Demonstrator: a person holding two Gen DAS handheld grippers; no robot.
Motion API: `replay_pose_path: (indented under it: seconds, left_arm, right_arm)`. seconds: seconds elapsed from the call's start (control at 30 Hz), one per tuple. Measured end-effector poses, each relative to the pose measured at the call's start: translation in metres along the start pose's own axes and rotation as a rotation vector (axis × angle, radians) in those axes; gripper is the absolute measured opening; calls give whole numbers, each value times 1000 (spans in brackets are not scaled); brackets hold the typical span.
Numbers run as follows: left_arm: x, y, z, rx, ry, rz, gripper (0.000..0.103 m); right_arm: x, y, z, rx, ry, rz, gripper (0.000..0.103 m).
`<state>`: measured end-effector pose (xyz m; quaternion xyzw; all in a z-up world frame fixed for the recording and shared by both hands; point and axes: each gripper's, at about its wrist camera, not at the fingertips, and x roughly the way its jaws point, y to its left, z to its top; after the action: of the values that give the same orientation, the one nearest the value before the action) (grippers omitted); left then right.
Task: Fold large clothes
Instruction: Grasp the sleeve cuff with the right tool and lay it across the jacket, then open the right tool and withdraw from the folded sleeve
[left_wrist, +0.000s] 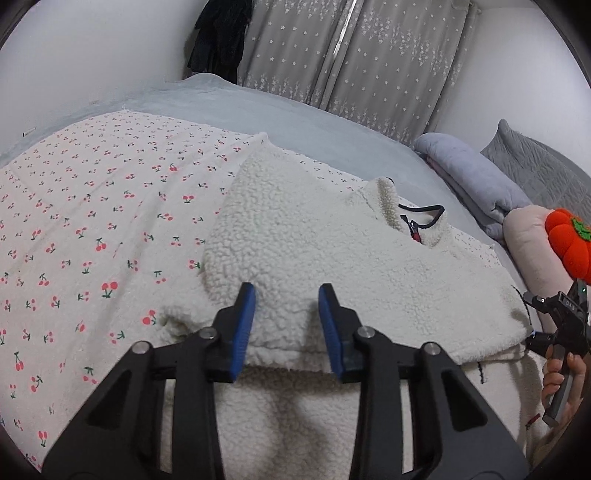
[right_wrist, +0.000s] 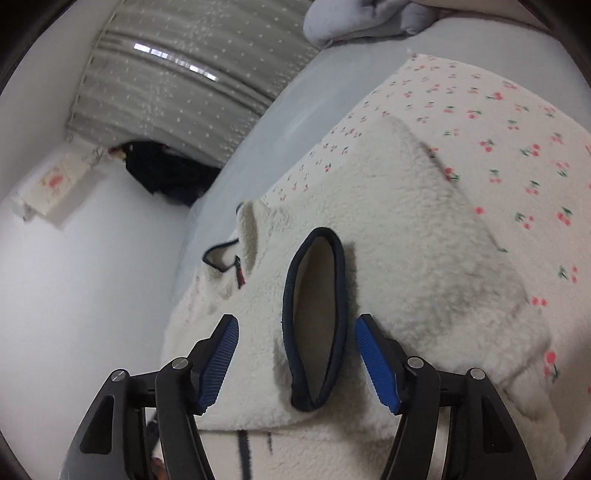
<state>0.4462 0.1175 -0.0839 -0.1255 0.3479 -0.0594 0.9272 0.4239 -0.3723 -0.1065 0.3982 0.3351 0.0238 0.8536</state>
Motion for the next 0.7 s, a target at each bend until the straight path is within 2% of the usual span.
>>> replay_pose_path:
  seconds: [0.03,0.07,0.1,0.13,0.17,0.23,0.27,0.3,0.33,0.37,0.4,0.47,0.53,0.6,0.63,0.67,0.7]
  left_arm:
    - [-1,0,0,-1,-20,-2,16]
    - [-6,-1,0,-5,-58,-30,11]
    - [-8,-1,0,-6,-80,-52,9]
    - [-10,-3,1,0,-93,-55,9]
    - [-9,-4,1,12,-90,-51,9]
    - [11,-6,-3,45,5,-5,5]
    - [29,-6,-9,63,92,43,3]
    - [46,-3,-18,64,171,58,3]
    - [48,-1,-22,52,160,46,3]
    - [47,1,-20,37,159,33,3]
    - [45,5,-17,15,164,16,3]
    - [43,11,-18,-19,159,-13,3]
    - [36,13,-16,-47,154,-24,3]
    - [25,11,-12,-54,158,-19,5]
    - [18,9,-10,-56,157,-14,14]
    - [11,7,-9,-60,156,-9,22]
    - [2,4,-8,-63,159,-3,45]
  right_arm:
    - [8,9,-1,-43,18,-21,57]
    - [15,22,-2,-109,42,-44,13]
    - [17,36,-2,-183,40,-78,9]
    - [7,55,-5,-285,-33,-112,9]
    - [-2,65,-7,-335,-83,-108,8]
    - [-10,76,-9,-416,-145,-199,8]
    - [-5,74,-10,-455,-156,-297,8]
    - [5,67,-9,-464,-138,-381,8]
    - [17,55,-10,-463,-99,-452,9]
    - [29,40,-13,-450,-51,-475,10]
    - [35,30,-16,-440,-40,-470,10]
    - [33,29,-18,-433,-69,-446,11]
    - [24,32,-18,-414,-60,-432,20]
    - [7,30,-17,-384,-26,-405,33]
    - [-1,31,-19,-374,-20,-388,38]
    - [-14,32,-19,-367,-21,-380,50]
    - [-26,33,-25,-363,-29,-378,60]
